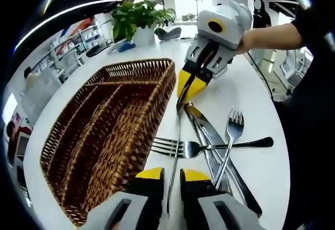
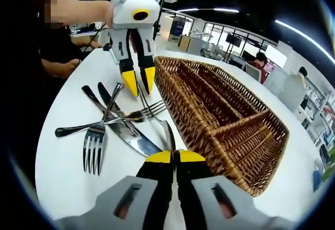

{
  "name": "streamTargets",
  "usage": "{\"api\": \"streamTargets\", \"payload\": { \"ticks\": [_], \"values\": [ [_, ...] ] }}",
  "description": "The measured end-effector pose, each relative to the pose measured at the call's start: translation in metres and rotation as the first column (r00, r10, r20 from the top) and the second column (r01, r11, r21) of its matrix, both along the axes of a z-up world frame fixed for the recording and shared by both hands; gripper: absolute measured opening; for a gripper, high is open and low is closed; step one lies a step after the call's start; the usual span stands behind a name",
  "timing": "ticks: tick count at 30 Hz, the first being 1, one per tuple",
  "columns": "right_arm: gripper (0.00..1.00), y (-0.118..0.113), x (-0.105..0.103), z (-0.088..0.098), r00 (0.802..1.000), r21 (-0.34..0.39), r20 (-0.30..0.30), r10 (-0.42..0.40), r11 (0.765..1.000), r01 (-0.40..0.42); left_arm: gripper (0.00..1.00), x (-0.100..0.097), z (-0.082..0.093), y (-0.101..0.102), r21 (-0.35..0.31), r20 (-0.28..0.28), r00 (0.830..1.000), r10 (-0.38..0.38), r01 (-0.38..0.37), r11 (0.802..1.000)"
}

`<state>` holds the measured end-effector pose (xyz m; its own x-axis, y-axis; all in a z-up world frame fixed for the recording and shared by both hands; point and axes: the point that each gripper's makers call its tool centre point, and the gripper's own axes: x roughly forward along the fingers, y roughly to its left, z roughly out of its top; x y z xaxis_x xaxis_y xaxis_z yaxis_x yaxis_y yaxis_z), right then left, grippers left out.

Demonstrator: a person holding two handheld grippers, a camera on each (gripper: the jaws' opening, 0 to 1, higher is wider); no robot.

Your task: Arrange the knives, forks, and spoons in their matching storage slots by inserting each utensil handle-first until every utensil is classified and aligned in the correct compartment

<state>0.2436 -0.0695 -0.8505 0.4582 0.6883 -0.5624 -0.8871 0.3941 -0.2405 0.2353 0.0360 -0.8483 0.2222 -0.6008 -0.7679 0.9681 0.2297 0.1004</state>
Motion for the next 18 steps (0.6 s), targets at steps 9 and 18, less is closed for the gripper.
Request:
{"api": "streamTargets", "payload": {
  "ticks": [9, 18],
  "values": [
    [0.0, 0.003, -0.004, 0.02, 0.999, 0.101, -0.025, -0.021, 0.995, 0.024, 0.32, 0.001, 0.037, 0.014, -0.197, 0.034, 0.986, 0.16, -0.15, 0.969],
    [0.0, 0.003, -0.007, 0.043, 0.999, 0.152, -0.015, -0.04, 0.987, 0.042, 0.51, -0.01, 0.062, 0.036, -0.34, 0.004, 0.942, 0.335, -0.314, 0.887]
  ]
}}
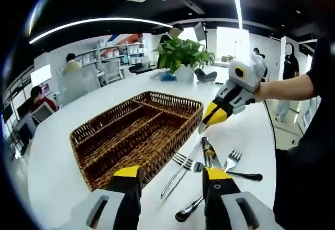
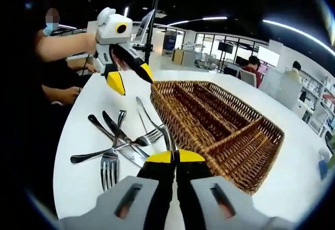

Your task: Arrange the knives, forks, and spoons in their matching storage slots by inserting each utensil handle-first until every utensil is classified and aligned in the correct compartment

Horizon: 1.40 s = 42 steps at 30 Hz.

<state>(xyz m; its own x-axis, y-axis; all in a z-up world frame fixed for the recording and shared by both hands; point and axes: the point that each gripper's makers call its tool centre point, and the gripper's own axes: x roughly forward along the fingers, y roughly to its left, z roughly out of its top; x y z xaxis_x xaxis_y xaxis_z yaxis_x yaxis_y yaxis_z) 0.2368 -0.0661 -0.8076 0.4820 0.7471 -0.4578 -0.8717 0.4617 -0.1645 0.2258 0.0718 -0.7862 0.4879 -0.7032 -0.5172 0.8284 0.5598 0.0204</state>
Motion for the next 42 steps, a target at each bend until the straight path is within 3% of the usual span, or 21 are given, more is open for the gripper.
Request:
{"api": "streamTargets", "payload": {
  "ticks": [4, 10, 24, 42],
  "values": [
    [0.0, -0.001, 0.0, 0.011, 1.0, 0.016, 0.003, -0.01, 1.0, 0.01, 0.58, -0.008, 0.015, 0.003, -0.066, 0.002, 0.999, 0.039, -0.039, 0.997],
    [0.0, -0.002, 0.004, 0.026, 1.0, 0.037, 0.013, -0.025, 0.999, 0.025, 0.67, -0.016, 0.031, 0.007, -0.107, 0.024, 0.997, 0.078, -0.074, 0.991],
    [0.0, -0.005, 0.02, 0.064, 0.998, 0.058, 0.049, -0.039, 0.998, 0.036, 0.88, -0.031, 0.038, 0.016, -0.125, 0.008, 0.993, 0.116, -0.114, 0.986],
    [0.0, -0.004, 0.057, 0.089, 0.994, 0.101, 0.058, -0.092, 0.991, 0.086, 1.0, -0.037, 0.041, 0.024, -0.163, -0.004, 0.989, 0.149, -0.148, 0.975]
  ]
}}
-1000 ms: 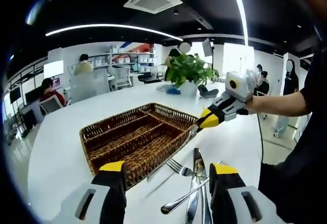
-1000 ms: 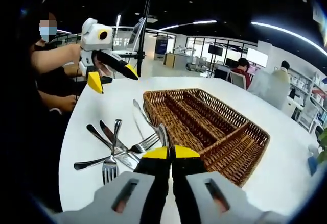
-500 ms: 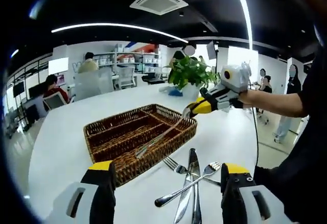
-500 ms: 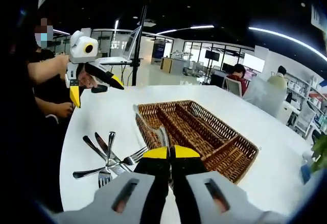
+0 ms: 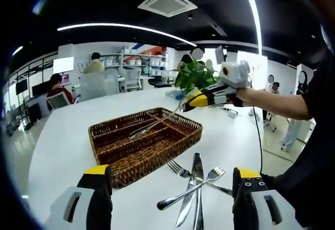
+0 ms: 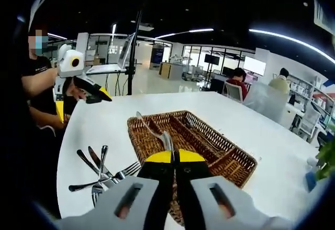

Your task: Arrange the knives, forks, and spoons in their matching storage slots by inserting each utensil handle-first until every utensil is classified and aligned in the correct compartment

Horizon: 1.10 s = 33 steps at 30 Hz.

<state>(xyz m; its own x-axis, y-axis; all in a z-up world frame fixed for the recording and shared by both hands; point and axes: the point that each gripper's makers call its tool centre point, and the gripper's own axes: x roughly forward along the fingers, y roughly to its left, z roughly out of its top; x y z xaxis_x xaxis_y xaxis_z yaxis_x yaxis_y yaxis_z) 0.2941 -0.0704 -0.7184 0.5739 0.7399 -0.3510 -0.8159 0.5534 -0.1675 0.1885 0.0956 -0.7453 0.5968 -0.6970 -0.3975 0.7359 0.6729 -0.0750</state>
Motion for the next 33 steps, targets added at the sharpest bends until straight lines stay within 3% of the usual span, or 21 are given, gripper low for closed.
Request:
{"api": "streamTargets", "payload": {
  "ticks": [9, 17, 33],
  "values": [
    [0.0, 0.002, 0.032, 0.006, 0.999, 0.025, -0.018, -0.035, 0.999, 0.036, 1.0, 0.0, 0.005, 0.005, -0.009, 0.009, 1.0, 0.018, -0.018, 1.0],
    [0.0, 0.007, 0.052, 0.004, 0.999, -0.011, -0.021, -0.042, 0.999, 0.042, 1.0, -0.001, 0.004, 0.007, 0.007, 0.01, 1.0, 0.02, -0.02, 1.0],
    [0.0, 0.004, 0.1, -0.007, 0.988, -0.062, -0.052, -0.143, 0.988, 0.139, 1.0, 0.01, 0.006, 0.016, 0.017, 0.02, 0.999, 0.037, -0.037, 0.999]
  ]
}}
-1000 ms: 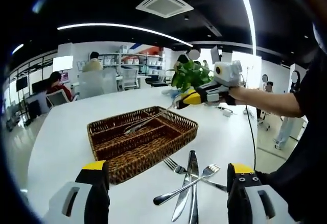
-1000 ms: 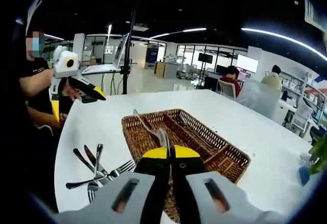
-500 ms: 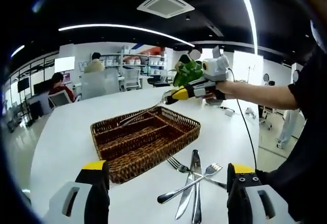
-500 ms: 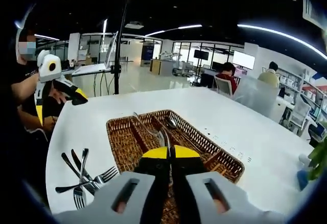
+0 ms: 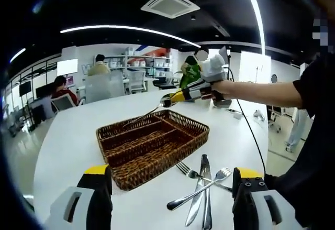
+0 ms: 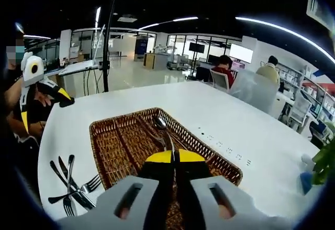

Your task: Arrange the knives, forks, and spoons in their matching storage slots by inserting each utensil handle-first until every utensil is classified and aligned in the correct compartment

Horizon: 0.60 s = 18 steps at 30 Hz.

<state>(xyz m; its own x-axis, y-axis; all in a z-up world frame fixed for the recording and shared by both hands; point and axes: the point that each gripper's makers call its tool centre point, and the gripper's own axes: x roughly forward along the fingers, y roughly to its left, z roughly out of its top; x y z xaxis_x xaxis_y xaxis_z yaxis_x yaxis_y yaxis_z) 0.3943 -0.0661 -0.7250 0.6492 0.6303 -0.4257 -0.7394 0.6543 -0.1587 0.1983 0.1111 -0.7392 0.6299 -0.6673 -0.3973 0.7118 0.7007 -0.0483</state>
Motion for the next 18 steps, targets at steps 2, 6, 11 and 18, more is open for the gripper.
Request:
{"api": "streamTargets", "payload": {
  "ticks": [2, 6, 11, 18],
  "values": [
    [0.0, 0.0, 0.005, -0.001, 1.0, -0.005, 0.0, -0.009, 1.0, 0.009, 1.0, 0.002, 0.0, 0.002, 0.003, -0.001, 1.0, 0.004, -0.004, 1.0],
    [0.0, 0.0, 0.018, -0.003, 0.999, -0.01, -0.003, -0.032, 0.999, 0.032, 1.0, 0.005, 0.0, 0.002, 0.008, 0.0, 1.0, 0.004, -0.004, 1.0],
    [0.0, 0.002, 0.032, -0.01, 0.998, -0.047, -0.023, -0.059, 0.997, 0.058, 1.0, 0.005, 0.001, 0.002, 0.016, 0.001, 1.0, 0.0, 0.0, 1.0],
    [0.0, 0.008, 0.043, -0.021, 0.997, -0.084, -0.05, -0.055, 0.995, 0.05, 1.0, 0.005, 0.003, 0.001, 0.014, 0.004, 1.0, -0.001, 0.001, 1.0]
  ]
}}
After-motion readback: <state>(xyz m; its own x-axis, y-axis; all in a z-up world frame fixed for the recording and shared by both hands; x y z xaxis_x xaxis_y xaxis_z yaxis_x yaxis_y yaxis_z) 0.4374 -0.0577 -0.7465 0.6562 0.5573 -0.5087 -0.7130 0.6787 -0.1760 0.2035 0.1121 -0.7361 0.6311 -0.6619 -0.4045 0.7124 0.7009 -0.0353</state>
